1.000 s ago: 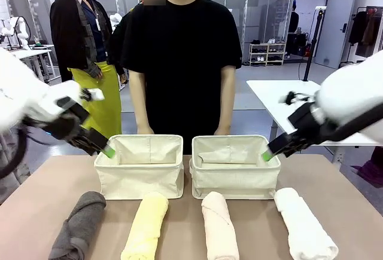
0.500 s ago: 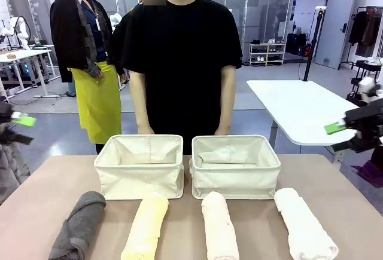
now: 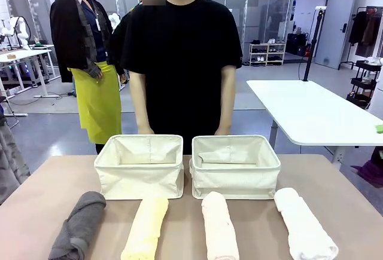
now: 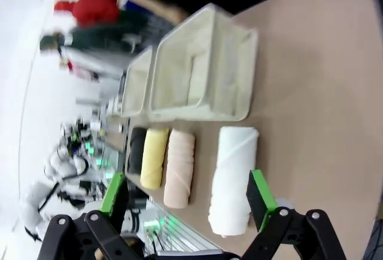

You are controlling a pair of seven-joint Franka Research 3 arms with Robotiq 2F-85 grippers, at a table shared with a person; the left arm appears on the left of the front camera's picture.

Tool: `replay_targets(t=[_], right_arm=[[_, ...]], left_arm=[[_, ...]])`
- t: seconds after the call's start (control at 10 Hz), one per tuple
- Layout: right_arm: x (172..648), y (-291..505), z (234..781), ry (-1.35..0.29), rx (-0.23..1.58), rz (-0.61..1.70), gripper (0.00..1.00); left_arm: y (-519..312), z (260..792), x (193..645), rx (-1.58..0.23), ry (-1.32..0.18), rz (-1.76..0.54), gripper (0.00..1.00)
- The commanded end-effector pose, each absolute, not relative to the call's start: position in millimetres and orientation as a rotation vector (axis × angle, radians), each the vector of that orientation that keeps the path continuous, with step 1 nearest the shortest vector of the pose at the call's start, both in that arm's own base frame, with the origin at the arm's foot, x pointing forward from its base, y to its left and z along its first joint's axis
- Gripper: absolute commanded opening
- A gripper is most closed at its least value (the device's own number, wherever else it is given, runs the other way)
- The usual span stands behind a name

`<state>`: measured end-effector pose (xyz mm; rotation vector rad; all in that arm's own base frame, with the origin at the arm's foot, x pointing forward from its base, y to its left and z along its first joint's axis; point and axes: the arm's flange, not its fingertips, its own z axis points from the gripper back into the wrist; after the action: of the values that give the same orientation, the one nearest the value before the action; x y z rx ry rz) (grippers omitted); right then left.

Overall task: Divide the towels into two baskets.
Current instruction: Pick up one hotel-folded towel and place it in the Fabric basket indicated by the person.

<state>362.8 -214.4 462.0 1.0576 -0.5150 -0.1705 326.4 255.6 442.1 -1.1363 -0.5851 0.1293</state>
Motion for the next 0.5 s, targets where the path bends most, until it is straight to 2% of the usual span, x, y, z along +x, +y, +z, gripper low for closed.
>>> replay_targets(t=[0.0,0.4], right_arm=[[352,-240,463,-0.581,1.07,-0.247,1.0],[332,-273,459,-0.627,1.051,-0.347,1.0]], left_arm=[[252,452,321,-1.125,-0.617,0.138,1.0],[248,454,317,-1.088,-0.623,0.179,1.0]])
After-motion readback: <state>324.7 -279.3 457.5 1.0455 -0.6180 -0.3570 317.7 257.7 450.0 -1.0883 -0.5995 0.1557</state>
